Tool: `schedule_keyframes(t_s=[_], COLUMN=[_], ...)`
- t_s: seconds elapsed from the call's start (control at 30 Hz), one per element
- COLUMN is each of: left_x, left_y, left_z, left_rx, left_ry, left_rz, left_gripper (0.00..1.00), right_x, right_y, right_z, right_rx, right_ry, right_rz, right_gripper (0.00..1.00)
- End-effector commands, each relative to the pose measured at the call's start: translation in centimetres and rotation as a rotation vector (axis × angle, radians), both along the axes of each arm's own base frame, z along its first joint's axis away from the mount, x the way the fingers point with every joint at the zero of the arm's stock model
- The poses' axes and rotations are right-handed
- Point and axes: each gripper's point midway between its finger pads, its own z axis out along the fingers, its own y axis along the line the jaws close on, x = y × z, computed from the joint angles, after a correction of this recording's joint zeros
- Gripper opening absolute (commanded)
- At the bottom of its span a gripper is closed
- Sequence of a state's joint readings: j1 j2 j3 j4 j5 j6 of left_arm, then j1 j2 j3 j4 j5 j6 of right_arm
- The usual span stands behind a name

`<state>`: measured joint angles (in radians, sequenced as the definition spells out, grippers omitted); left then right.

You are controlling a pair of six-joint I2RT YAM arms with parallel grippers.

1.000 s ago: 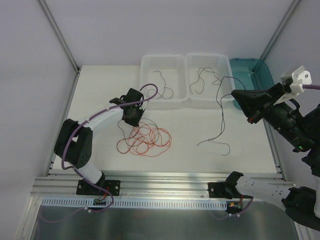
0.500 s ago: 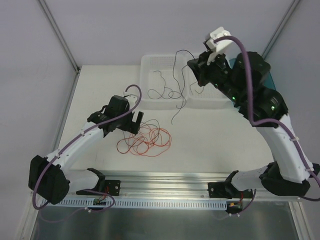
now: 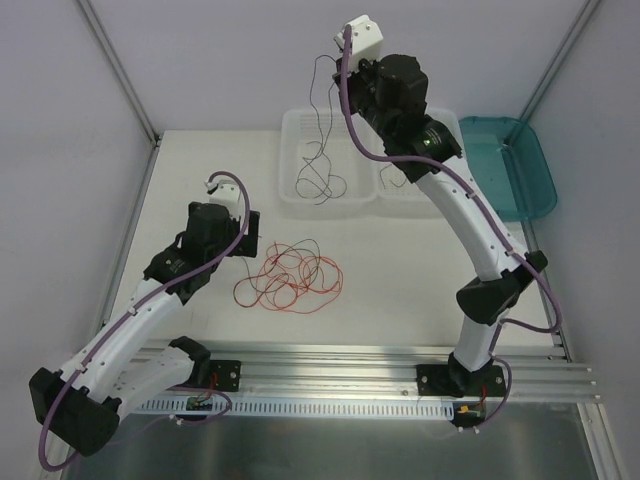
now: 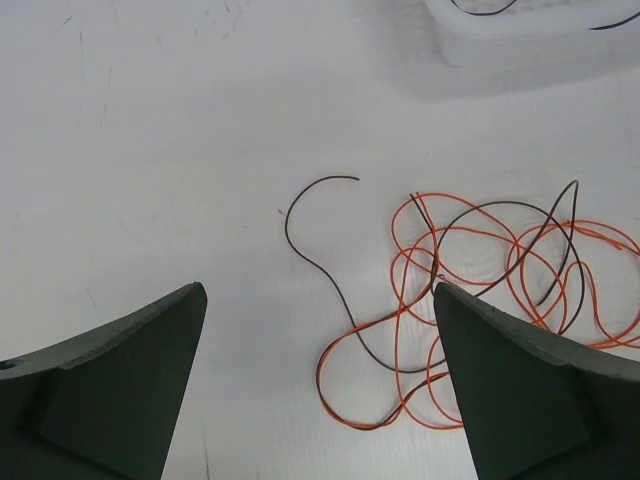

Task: Untangle the cables

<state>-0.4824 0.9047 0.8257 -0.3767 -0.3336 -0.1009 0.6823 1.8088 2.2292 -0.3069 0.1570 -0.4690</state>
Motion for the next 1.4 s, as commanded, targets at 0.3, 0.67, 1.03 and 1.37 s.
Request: schedule_keyframes(t_s=[0.3,0.67,1.03,1.37], left_x=[0.7,0.8,0.8,0.7], left_y=[0.4,0.1,-0.4,-0.7], left_z=[-0.1,-0.9,-0.9,-0.7], left_rx=[0.001,0.013,-0.002,-0.018], left_ry=[-0.019,0.011,0.017,0.015], left_rz=[0.034,0.016,-0.003,-0.01], left_gripper=[0.99,0.99,0.99,0.99], right_x=[10.4,14.0,7.0,-0.9], right_y=[0.0,1.9,0.0,1.0], right_z=[-8.6,-28.8,-24.0,-25.4], right_rx=[0.125,0.029,0.123,0.194], right_ry=[0.13,0.545,0.653,0.651], right_rz=[-0.044,-0.03,-0.024,-0.168], right_gripper=[0.03,0.46,0.69,0.54])
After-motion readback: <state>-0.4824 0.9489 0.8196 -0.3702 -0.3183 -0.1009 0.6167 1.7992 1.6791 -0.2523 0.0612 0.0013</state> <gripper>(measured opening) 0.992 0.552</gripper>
